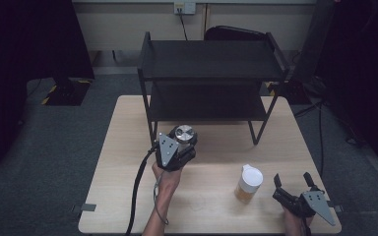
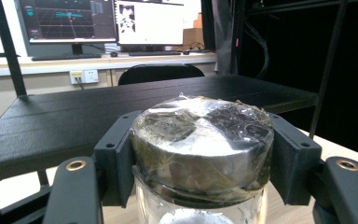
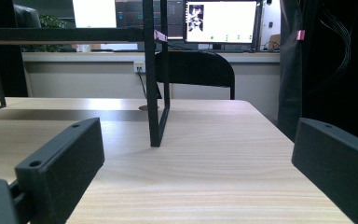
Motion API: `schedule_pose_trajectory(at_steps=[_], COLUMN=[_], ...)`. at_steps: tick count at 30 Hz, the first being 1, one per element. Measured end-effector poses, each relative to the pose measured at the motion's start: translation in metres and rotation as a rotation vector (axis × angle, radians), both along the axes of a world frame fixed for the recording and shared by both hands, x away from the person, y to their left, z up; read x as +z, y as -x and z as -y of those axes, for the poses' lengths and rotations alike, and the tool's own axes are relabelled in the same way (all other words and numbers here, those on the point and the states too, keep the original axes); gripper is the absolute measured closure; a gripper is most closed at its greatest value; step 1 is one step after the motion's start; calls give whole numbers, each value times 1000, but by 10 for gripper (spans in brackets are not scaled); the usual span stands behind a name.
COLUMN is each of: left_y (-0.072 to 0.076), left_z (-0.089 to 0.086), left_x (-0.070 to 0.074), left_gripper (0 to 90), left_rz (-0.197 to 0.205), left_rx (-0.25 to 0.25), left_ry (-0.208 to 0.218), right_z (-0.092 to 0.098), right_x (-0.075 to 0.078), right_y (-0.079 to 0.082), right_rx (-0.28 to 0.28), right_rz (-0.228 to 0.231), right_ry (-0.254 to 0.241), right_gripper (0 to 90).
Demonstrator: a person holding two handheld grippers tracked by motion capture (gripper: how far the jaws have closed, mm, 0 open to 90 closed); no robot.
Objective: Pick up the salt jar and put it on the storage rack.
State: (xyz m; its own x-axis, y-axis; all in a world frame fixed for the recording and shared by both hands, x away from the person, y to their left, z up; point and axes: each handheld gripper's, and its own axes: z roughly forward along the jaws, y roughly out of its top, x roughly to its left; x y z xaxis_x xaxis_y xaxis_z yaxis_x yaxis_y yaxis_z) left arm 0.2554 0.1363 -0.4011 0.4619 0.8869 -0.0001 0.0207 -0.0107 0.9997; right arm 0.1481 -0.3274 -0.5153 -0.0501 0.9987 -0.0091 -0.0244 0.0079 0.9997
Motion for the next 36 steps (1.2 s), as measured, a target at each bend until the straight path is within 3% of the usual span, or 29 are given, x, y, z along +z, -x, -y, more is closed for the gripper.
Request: schedule_pose_trajectory(at_steps=[3, 8, 14, 22, 29, 33, 36], left_y=[-2, -2, -5, -11, -15, -20, -23], left_z=[-4, -5, -11, -24, -22, -26, -25], left_x=[2, 11, 22, 43, 61, 70, 80], left_gripper=[351, 352, 351, 352, 351, 351, 351], left_rz=[2, 10, 19, 21, 37, 38, 44], left_rx=[-13, -18, -61, -130, -135, -169, -178], left_ry=[12, -1, 2, 26, -4, 18, 7], right_z=[0, 0, 0, -1, -1, -1, -1], right_x=[0, 0, 0, 0, 0, 0, 0], right_y=[0, 0, 0, 0, 0, 0, 0], right_rx=[0, 0, -1, -7, -5, -5, -5], right_rz=[0, 0, 0, -1, 0, 0, 0], right_ry=[0, 0, -1, 0, 0, 0, 0], right_gripper=[8, 8, 8, 8, 7, 7, 8])
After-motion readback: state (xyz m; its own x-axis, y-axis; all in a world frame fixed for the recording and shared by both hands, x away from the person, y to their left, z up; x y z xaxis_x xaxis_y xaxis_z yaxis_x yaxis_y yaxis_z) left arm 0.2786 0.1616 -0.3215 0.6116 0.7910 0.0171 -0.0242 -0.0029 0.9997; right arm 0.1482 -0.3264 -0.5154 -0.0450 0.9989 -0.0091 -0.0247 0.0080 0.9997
